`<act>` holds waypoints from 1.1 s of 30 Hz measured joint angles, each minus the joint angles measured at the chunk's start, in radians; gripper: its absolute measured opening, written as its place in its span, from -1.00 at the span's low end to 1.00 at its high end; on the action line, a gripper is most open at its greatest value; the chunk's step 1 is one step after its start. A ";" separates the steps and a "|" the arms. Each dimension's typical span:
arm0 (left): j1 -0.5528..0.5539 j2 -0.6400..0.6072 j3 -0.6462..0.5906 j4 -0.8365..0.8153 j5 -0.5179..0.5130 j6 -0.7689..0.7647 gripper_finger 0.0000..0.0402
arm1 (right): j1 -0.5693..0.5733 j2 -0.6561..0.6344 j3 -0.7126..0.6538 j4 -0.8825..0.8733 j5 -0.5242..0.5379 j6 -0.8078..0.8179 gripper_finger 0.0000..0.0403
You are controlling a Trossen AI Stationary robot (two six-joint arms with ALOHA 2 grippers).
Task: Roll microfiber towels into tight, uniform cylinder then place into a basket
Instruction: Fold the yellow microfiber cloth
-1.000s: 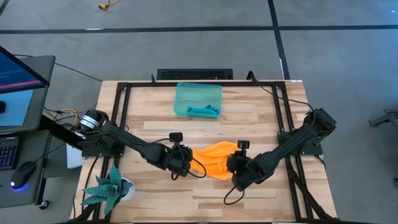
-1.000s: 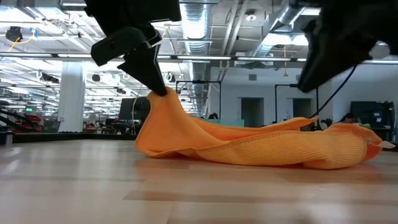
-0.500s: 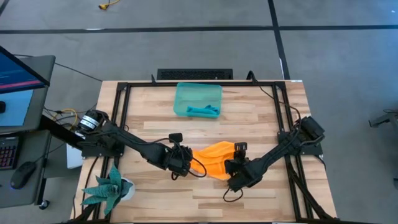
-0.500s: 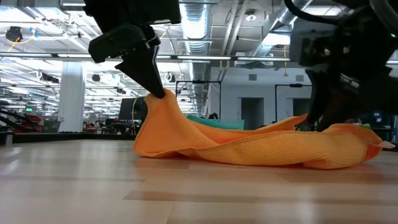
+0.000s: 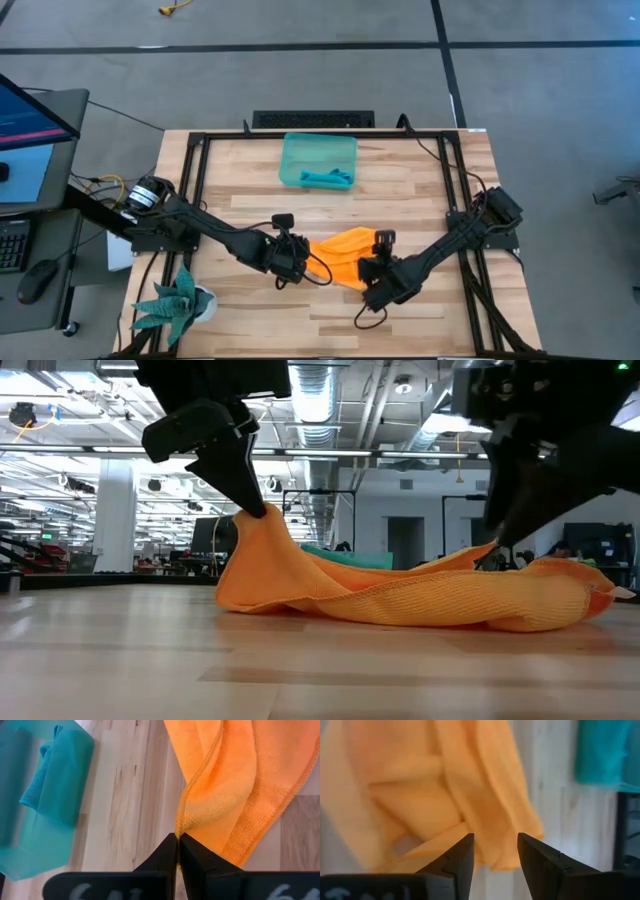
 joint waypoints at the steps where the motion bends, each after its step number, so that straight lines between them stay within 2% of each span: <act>1: 0.000 0.000 0.000 0.000 0.000 0.000 -0.97 | -0.004 0.000 0.000 -0.001 0.016 -0.001 -0.15; 7: 0.000 0.000 0.000 0.000 0.001 -0.018 -0.97 | -0.045 -0.001 -0.005 0.008 0.036 -0.001 -0.19; 14: 0.000 0.000 0.000 0.000 0.001 -0.023 -0.97 | -0.087 -0.001 -0.084 0.027 0.022 -0.001 -0.19; 21: 0.008 0.000 0.000 0.000 0.002 0.003 -0.97 | -0.087 -0.001 -0.108 0.057 0.028 -0.004 -0.24; 27: 0.013 0.000 0.000 0.000 0.002 -0.004 -0.97 | -0.083 -0.001 -0.108 0.149 0.030 -0.093 -0.35; 33: 0.013 0.000 0.000 0.000 0.003 -0.009 -0.97 | -0.089 -0.001 -0.108 0.149 0.037 -0.113 -0.41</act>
